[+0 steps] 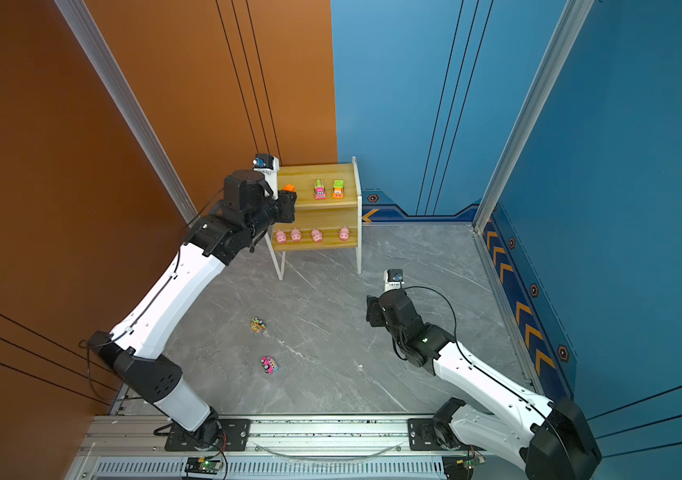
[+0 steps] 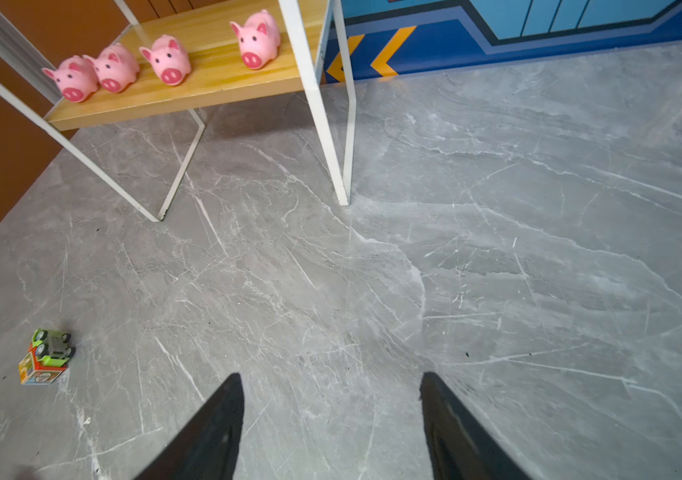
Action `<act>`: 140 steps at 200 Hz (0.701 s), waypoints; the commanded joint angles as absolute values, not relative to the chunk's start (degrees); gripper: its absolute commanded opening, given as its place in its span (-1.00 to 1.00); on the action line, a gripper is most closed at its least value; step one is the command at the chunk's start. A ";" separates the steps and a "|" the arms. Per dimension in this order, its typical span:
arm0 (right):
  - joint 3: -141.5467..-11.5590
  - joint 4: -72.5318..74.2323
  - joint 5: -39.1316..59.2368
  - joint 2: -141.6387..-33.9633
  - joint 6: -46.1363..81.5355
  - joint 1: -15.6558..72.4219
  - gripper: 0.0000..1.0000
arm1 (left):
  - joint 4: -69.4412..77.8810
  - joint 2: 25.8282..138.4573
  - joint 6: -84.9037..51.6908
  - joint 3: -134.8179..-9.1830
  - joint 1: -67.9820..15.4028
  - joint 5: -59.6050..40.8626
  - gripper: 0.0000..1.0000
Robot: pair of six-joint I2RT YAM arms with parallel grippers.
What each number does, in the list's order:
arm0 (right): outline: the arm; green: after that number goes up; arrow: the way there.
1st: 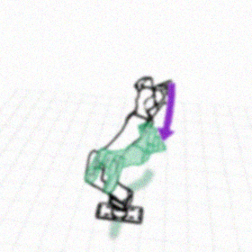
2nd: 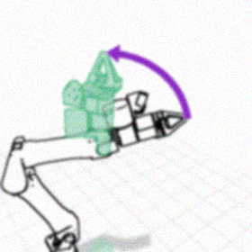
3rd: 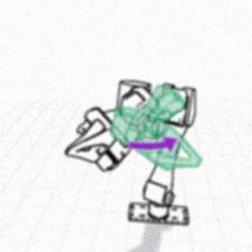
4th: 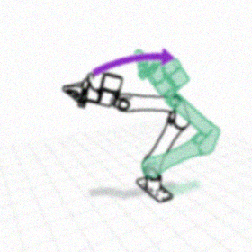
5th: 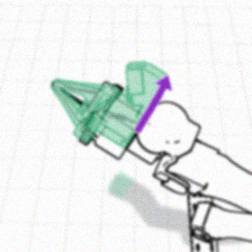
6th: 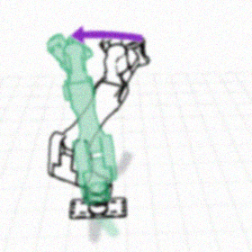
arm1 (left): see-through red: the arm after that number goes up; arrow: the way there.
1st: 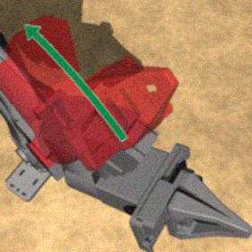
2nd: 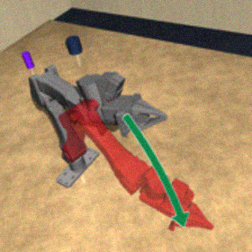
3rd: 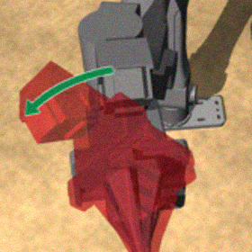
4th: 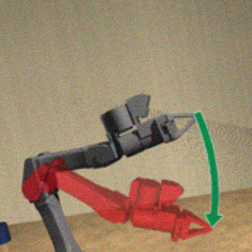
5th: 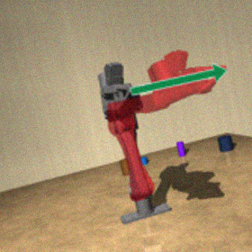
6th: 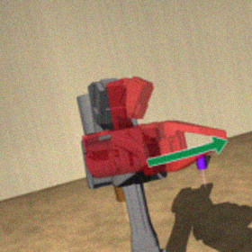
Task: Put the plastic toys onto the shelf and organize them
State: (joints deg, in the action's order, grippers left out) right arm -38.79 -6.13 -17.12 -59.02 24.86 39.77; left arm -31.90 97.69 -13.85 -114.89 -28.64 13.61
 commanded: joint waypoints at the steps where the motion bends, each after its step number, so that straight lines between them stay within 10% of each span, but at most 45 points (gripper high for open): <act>1: -37.99 -3.14 -19.42 -58.01 20.17 42.23 0.36 | -36.94 102.04 -12.72 -121.35 -27.61 16.33 -0.31; 140: -32.37 1.70 -20.88 -52.87 17.53 45.80 0.38 | -37.12 119.44 -16.50 -140.26 -27.14 24.46 -0.30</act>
